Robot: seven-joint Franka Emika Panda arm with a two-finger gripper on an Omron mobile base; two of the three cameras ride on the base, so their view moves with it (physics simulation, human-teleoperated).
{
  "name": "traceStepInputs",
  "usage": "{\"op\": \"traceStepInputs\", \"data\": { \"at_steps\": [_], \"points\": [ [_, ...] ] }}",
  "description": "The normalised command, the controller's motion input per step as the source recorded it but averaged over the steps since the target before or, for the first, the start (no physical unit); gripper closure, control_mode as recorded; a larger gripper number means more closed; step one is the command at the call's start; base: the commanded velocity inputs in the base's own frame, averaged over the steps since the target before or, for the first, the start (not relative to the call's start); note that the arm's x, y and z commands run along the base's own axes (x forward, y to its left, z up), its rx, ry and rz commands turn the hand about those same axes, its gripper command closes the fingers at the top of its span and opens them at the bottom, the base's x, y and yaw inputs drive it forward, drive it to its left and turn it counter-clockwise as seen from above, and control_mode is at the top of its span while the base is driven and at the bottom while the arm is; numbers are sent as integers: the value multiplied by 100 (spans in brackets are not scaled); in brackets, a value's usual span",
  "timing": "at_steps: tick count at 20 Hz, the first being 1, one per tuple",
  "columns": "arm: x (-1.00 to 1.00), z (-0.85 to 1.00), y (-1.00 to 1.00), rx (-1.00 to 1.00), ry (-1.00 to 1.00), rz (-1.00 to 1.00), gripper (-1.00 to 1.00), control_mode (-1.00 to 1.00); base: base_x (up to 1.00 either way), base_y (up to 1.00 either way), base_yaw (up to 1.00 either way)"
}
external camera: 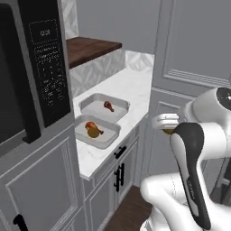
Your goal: Place one avocado and one chicken drumstick in each tupperware on the nearby counter, to pack two identical lunches.
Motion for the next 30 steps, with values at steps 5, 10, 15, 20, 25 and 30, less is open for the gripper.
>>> {"op": "traceStepInputs", "data": {
  "at_steps": [5,10,15,20,25,30],
  "points": [
    [0,0,0,0,0,0,100,100,100,-12,14],
    [0,0,0,0,0,0,100,100,100,4,34],
    [0,0,0,0,0,0,100,100,94,0,45],
    [99,-53,0,0,18,40,100,-100,0,0,0],
    [100,-57,2,-1,6,11,100,-100,0,0,0],
    [100,-78,10,-6,6,0,100,-100,0,0,0]
  ]
}}
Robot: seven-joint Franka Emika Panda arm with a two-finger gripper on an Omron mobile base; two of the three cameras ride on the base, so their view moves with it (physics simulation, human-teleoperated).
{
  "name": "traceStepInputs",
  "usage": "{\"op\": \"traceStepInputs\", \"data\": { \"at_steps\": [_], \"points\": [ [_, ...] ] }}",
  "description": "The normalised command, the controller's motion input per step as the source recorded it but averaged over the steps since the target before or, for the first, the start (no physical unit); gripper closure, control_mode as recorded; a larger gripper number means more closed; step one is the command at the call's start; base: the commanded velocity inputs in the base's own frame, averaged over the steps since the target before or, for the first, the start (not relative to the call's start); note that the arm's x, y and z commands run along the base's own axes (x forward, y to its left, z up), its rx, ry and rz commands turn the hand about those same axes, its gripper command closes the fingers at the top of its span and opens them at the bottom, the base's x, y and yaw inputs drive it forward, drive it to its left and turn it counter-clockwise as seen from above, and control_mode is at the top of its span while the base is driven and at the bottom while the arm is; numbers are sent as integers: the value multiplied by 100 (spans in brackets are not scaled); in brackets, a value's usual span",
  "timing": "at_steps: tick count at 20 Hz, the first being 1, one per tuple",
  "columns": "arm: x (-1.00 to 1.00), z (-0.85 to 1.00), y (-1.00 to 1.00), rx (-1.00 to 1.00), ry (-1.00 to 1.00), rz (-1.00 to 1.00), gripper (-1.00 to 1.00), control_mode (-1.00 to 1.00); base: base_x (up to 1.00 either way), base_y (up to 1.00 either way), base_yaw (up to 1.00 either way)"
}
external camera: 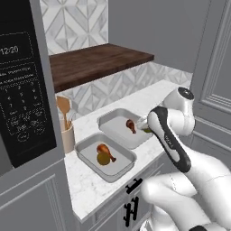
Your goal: Place one avocado and one chicken drumstick in each tupperware on the nearby counter, to pack two identical lunches.
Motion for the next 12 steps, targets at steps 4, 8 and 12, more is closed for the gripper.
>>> {"op": "traceStepInputs", "data": {
  "at_steps": [4,8,12],
  "points": [
    [100,-68,11,0,10,1,100,-100,0,0,0],
    [100,-51,17,0,12,1,100,-100,0,0,0],
    [96,-21,10,0,9,0,100,-100,0,0,0]
  ]
}}
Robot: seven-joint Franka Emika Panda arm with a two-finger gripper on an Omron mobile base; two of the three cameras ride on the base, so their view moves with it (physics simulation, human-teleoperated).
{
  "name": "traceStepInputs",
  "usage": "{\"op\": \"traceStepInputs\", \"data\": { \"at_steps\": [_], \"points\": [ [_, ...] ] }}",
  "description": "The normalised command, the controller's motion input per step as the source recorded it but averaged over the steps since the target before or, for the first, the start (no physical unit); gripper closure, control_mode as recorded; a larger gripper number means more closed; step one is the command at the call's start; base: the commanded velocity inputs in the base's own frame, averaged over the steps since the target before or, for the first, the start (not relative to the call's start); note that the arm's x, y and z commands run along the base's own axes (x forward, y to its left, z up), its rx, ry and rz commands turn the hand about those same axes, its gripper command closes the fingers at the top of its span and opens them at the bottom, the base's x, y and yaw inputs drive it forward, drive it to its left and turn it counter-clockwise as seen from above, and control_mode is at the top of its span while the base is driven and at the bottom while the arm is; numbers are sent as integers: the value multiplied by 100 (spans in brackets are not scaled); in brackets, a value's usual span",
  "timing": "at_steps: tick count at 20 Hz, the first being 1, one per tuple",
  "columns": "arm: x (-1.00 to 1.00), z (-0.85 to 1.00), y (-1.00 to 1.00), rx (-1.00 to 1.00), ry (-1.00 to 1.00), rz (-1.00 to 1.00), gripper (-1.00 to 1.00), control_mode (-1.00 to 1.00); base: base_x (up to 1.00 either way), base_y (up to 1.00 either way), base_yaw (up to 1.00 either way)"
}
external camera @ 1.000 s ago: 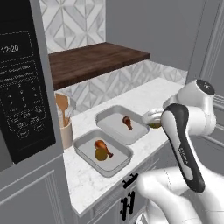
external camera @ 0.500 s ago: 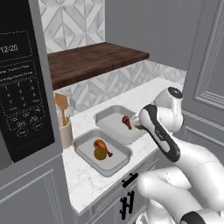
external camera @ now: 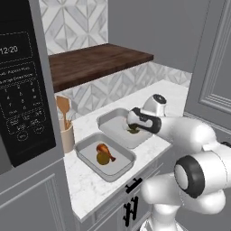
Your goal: Place one avocado and one chicken drumstick in each tupperware on the nearby counter, to pack two identical lunches.
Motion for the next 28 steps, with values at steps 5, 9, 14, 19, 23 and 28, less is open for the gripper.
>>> {"op": "traceStepInputs", "data": {
  "at_steps": [5,9,14,19,23,28],
  "points": [
    [88,-22,0,0,6,0,100,-100,0,0,0],
    [73,-37,4,0,2,0,100,-100,0,0,0],
    [61,-50,10,-2,0,0,100,-100,0,0,0],
    [20,-39,19,-5,0,0,100,-100,0,0,0],
    [0,-3,21,-3,-2,0,-100,-100,0,0,0],
    [0,17,4,0,-5,0,-100,-100,0,0,0]
  ]
}}
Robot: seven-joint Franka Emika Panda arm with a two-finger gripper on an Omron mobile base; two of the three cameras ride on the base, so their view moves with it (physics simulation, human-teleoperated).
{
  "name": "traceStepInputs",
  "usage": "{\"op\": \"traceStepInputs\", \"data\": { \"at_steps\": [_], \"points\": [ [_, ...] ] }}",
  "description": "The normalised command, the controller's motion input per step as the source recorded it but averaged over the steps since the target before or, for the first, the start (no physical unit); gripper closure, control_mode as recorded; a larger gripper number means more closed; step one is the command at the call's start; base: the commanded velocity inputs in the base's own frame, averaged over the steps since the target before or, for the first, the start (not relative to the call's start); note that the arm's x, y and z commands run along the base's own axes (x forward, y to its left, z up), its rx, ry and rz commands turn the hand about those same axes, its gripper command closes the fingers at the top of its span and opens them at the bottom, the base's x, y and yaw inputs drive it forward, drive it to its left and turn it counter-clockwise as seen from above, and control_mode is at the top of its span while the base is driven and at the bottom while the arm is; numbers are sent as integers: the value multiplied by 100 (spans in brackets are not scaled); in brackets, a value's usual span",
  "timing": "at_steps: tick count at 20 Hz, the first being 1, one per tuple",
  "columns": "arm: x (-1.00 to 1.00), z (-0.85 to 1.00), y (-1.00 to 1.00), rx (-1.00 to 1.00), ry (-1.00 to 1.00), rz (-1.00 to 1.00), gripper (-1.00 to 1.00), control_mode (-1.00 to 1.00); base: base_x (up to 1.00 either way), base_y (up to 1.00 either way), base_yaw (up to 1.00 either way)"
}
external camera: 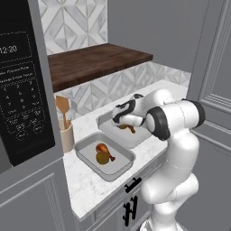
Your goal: Place one avocado and one chicken drumstick in each tupperware on the nearby counter, to pack two identical lunches.
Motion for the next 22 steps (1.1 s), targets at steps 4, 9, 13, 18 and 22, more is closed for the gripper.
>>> {"op": "traceStepInputs", "data": {
  "at_steps": [4,9,13,18,22],
  "points": [
    [0,14,0,0,-3,0,-100,-100,0,0,0],
    [-1,14,0,0,-4,0,-100,-100,0,0,0],
    [-82,81,-2,0,-22,0,-100,-100,0,0,0],
    [-100,100,-9,0,-42,0,-100,-100,0,0,0],
    [-100,100,-6,0,-31,0,-100,-100,0,0,0]
  ]
}}
